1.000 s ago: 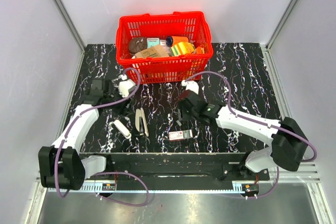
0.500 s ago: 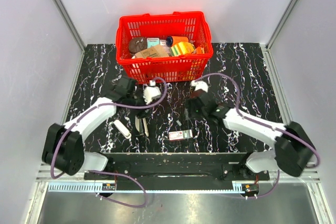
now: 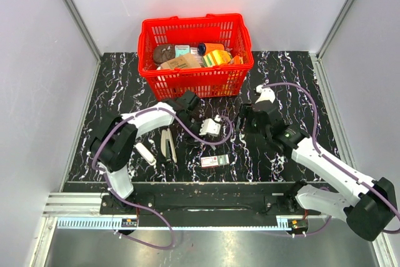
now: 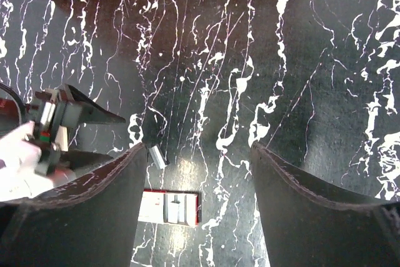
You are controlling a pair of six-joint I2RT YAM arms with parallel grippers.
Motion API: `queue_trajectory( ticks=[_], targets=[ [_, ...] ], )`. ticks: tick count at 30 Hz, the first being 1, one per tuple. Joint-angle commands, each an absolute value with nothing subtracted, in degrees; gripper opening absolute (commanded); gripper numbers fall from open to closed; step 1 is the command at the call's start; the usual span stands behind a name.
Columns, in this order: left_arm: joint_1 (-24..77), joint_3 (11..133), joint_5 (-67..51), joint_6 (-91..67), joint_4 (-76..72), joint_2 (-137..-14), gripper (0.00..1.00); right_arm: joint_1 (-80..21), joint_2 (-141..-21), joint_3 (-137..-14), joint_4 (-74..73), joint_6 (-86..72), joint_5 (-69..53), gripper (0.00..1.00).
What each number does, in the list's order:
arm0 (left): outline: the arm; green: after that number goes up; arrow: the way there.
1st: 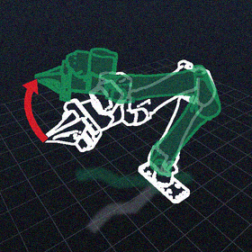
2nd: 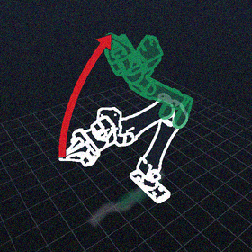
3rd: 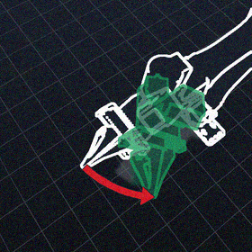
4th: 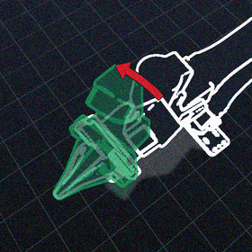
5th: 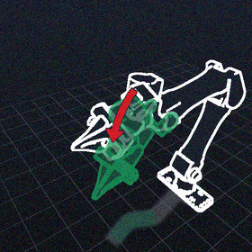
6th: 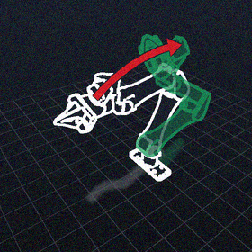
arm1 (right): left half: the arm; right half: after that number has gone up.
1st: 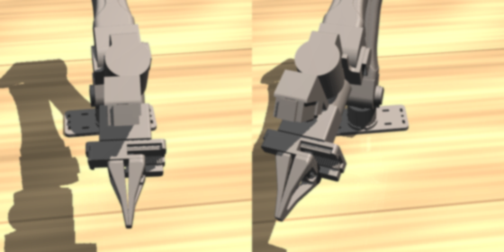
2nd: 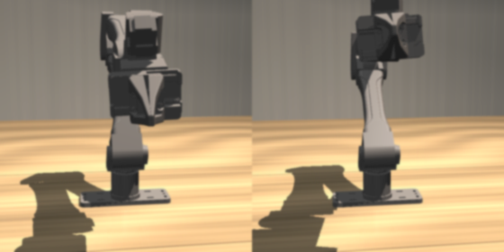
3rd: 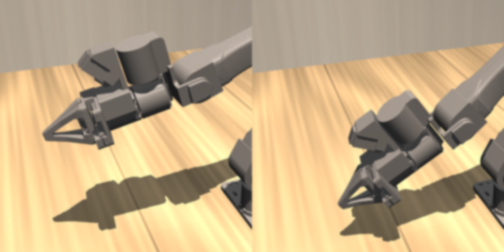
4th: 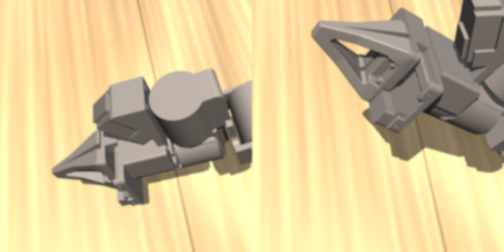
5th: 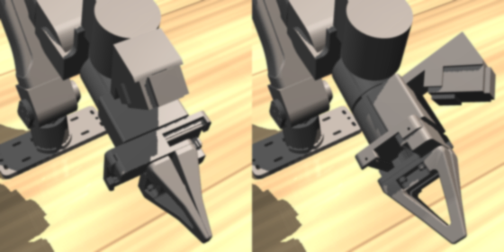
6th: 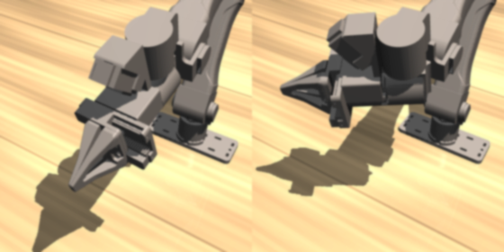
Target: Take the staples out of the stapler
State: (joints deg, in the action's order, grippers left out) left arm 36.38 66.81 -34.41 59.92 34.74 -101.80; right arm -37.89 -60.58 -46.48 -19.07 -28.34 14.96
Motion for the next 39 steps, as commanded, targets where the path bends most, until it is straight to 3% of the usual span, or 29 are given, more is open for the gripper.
queue_trajectory(
  ticks=[1,28,39],
  targets=[
    [38.84,70.22,-38.23,69.78,38.58,-103.88,0.56,-36.65,-58.27,-46.49,-19.51,-28.65,12.92,0.71],
    [45.97,80.24,-36.83,70.93,40.69,-115.05,0.54,-32.78,-55.11,-46.41,-23.38,-28.21,6.59,0.59],
    [46.23,79.54,-32.35,71.28,43.15,-115.23,0.37,-31.99,-54.84,-46.41,-23.47,-28.74,5.1,0.52]
  ],
)
